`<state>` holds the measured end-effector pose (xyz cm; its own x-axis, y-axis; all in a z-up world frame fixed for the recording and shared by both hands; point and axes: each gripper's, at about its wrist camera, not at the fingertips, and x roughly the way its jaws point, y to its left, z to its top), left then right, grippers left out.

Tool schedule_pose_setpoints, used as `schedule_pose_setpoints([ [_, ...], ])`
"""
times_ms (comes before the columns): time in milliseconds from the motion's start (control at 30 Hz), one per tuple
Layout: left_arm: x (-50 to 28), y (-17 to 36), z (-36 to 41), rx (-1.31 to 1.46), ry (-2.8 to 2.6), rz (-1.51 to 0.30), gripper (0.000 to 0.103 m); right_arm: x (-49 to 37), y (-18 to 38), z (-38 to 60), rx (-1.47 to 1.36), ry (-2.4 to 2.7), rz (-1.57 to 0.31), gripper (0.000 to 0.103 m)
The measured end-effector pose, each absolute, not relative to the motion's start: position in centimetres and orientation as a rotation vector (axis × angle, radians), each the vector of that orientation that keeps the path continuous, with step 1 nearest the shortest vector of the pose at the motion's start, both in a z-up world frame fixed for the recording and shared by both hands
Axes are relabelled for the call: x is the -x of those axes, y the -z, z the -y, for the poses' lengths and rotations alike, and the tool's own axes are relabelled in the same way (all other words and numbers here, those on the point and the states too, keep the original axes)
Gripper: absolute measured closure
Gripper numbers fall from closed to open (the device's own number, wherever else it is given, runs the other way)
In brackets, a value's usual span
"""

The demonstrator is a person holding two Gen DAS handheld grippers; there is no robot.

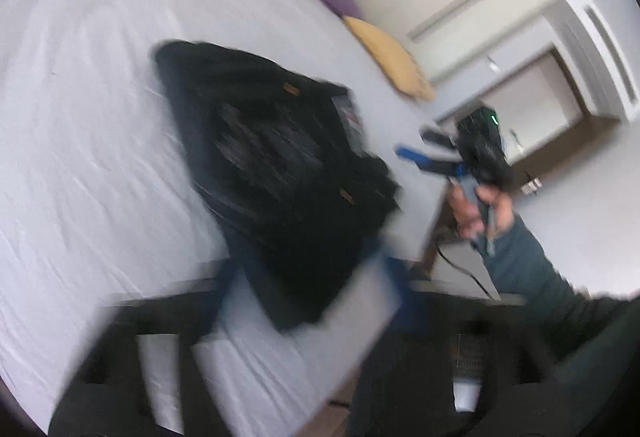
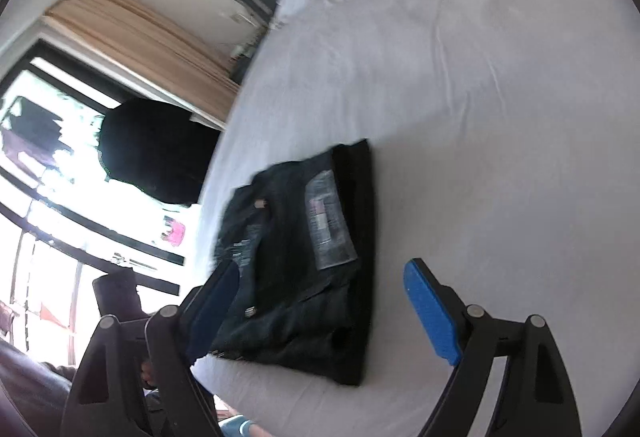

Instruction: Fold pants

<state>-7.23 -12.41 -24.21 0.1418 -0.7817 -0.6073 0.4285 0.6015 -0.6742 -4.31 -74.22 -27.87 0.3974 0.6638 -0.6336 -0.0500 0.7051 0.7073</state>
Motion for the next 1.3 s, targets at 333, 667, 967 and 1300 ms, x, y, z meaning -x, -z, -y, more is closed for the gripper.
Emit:
schedule_pose_setpoints([
  [333,2.8,26.7,11.8,0.465,0.772,-1.277,0.007,-0.6,33.2,73.2,-0.697,-0.507,-1.248,0.033],
  [667,2.0,26.9,12.5,0.413,0.779,-1.333,0.042,-2.8,34.2,71.3,-0.681,-0.571,-1.331,0.036],
  [967,1.8,27.8,10.2,0.510,0.771,-1.368,0.067,-3.3,34.5,69.3,-0.662,-0.597,-1.348,0.066],
  [1300,2.2,26.5,10.1,0.570,0.765,-1.351,0.083,-2.2,31.0,68.2,-0.575,-0.570,-1.258,0.082],
])
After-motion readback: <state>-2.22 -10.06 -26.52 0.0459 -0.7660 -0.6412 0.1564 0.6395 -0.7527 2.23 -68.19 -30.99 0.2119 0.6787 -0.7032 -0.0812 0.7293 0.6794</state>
